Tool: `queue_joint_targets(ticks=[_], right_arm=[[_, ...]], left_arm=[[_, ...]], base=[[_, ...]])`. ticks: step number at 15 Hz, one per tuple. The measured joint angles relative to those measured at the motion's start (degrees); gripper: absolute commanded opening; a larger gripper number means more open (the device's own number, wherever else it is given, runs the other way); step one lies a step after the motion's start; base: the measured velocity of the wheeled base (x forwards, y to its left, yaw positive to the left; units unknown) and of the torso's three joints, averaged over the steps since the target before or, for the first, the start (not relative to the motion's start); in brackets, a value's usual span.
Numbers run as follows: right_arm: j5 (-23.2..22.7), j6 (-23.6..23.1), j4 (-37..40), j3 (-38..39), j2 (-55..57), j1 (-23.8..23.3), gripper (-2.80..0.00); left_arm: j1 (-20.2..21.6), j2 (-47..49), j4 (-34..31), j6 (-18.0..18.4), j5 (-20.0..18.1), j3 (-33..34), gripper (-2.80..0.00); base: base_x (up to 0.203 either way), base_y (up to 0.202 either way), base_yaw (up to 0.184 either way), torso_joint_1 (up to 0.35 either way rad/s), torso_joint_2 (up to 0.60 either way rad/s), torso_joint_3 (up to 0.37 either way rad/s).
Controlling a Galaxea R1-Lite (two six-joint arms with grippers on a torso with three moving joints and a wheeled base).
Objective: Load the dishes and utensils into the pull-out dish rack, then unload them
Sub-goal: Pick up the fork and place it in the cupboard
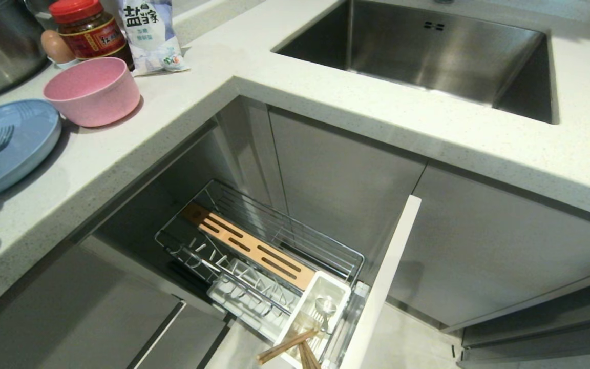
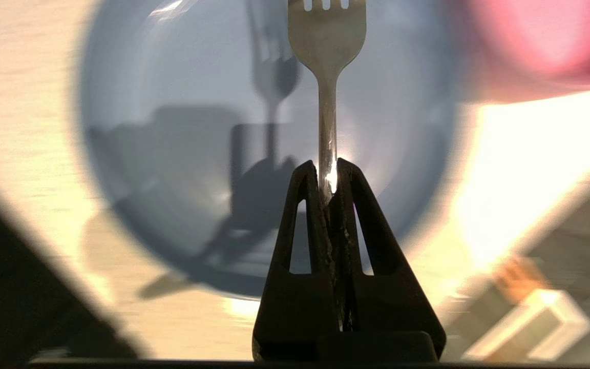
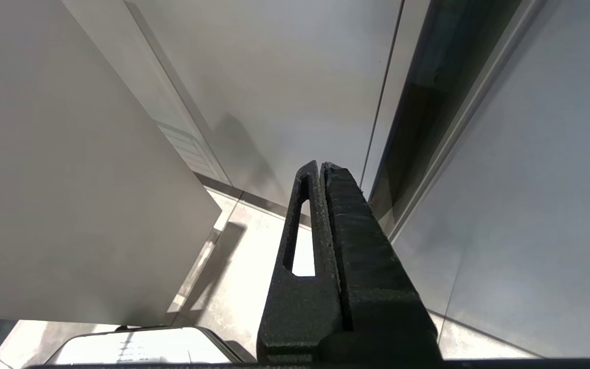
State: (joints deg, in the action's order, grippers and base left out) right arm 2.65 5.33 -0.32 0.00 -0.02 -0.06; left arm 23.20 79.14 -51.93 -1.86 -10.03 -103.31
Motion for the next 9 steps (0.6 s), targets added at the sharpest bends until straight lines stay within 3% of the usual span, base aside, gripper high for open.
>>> queue_joint_targets(ticks=[2,5,9], right_arm=[[0.0,0.0,0.0,0.0,0.0,0.01,-2.8],[0.0,0.01,-0.01,0.0,0.0,-0.04,-2.8],[0.0,0.01,-0.01,0.0,0.0,-0.02,-2.8]], left_arm=[[-5.26,-1.74,0.0,-5.39,-0.02,-1.07,-2.8],[-17.68,-4.43,-0.15,-11.58,0.11,-1.09,-2.8],[-35.76,-7.53,-0.32,-14.82,-0.02,3.75,-2.8]], base=[[0.0,0.0,0.0,0.0,0.0,0.0],[0.0,0.0,0.0,0.0,0.0,0.0],[0.0,0.0,0.0,0.0,0.0,0.0]])
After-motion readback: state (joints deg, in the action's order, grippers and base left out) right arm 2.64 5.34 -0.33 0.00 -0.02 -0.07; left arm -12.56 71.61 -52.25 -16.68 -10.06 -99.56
